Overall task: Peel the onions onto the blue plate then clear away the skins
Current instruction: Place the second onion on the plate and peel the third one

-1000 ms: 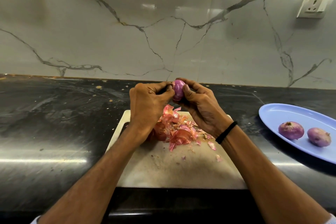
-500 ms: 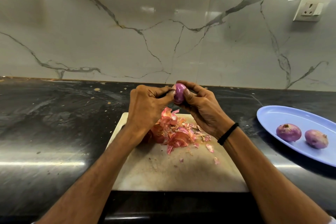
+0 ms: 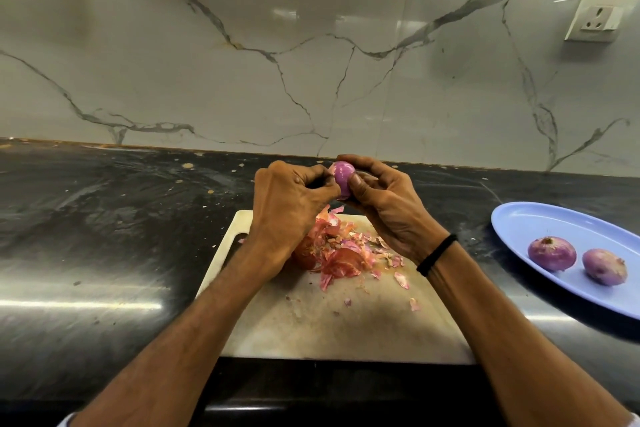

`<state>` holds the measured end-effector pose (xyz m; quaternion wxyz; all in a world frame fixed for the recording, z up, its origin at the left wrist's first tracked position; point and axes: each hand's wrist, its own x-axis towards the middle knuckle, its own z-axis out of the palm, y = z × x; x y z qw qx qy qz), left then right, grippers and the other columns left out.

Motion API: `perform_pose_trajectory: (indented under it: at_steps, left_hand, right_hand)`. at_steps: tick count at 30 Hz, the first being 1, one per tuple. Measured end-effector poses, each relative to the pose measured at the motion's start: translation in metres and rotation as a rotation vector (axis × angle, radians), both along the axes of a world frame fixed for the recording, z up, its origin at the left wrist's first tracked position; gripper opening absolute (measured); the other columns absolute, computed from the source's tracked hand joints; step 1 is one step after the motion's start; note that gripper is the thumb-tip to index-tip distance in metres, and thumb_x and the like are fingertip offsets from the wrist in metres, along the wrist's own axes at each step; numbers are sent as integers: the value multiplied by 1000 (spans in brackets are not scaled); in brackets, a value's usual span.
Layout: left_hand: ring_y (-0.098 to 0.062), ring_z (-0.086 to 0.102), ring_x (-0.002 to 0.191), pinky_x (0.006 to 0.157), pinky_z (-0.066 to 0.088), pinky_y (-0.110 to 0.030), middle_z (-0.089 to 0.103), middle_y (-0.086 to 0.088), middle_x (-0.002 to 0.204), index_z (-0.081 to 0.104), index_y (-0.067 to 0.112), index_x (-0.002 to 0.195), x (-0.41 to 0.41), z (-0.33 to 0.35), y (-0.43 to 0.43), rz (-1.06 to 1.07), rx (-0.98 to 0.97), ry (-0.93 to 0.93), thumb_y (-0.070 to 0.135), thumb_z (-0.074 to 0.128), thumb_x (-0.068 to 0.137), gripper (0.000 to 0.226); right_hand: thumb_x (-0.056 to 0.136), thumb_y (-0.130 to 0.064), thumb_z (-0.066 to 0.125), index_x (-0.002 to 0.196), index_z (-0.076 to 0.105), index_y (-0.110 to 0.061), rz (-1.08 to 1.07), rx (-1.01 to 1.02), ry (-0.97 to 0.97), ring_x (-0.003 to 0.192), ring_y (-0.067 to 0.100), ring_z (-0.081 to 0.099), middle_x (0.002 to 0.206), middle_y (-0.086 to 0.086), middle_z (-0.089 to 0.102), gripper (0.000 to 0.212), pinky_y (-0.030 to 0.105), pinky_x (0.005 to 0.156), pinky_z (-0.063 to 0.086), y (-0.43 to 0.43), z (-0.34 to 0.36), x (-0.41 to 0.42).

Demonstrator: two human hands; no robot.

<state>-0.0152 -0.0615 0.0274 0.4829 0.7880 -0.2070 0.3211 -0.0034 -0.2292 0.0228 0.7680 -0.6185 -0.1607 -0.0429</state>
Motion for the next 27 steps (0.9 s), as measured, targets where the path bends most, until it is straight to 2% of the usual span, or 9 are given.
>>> perform_pose_trajectory:
  at_steps: [2,5,9,11,15,21,27]
  left_hand:
    - [0,67,62,64,54,-8,71,9,74,79,11,92,1,1,3,28,0,-19,20,80,82,13]
    - [2,68,71,64,53,-8,69,12,72,79,12,89,4,3,8,48,-34,-32,20,79,82,10]
    - [12,67,75,70,52,-6,68,16,86,75,12,105,4,6,7,7,-118,-40,18,78,83,23]
    - [10,68,81,74,53,-8,70,15,91,72,15,109,4,8,7,-57,-169,2,18,77,83,27]
    - [0,71,92,81,56,-16,75,1,103,74,11,111,7,8,9,-133,-210,77,20,78,82,30]
    - [-3,71,97,86,57,-21,75,0,106,74,10,111,8,8,8,-165,-189,100,18,78,81,31]
    - [0,70,98,85,54,-14,75,-1,107,73,10,110,8,6,6,-180,-193,117,18,77,80,31]
  right_hand:
    - [83,-10,63,129,57,0,22,1,-13,116,36,63,129,24,60,47,45,97,54,3,0,-2]
    - [82,-9,64,129,57,-1,48,11,-38,119,39,60,131,25,59,48,44,98,54,7,2,-4]
    - [84,-6,62,132,55,-4,98,117,-13,118,35,61,134,24,57,48,39,97,55,9,6,-5]
    - [87,-5,59,133,55,-6,102,149,23,117,33,62,134,21,57,46,43,97,54,8,7,-5]
    - [96,-7,53,136,54,-6,162,225,115,114,43,63,131,20,59,40,57,93,52,7,6,-6]
    - [89,-11,58,134,54,-3,155,276,102,116,35,64,137,23,53,46,44,92,57,10,11,-9]
    - [88,-8,58,130,56,-5,134,257,93,116,35,64,132,20,58,42,43,88,59,8,9,-8]
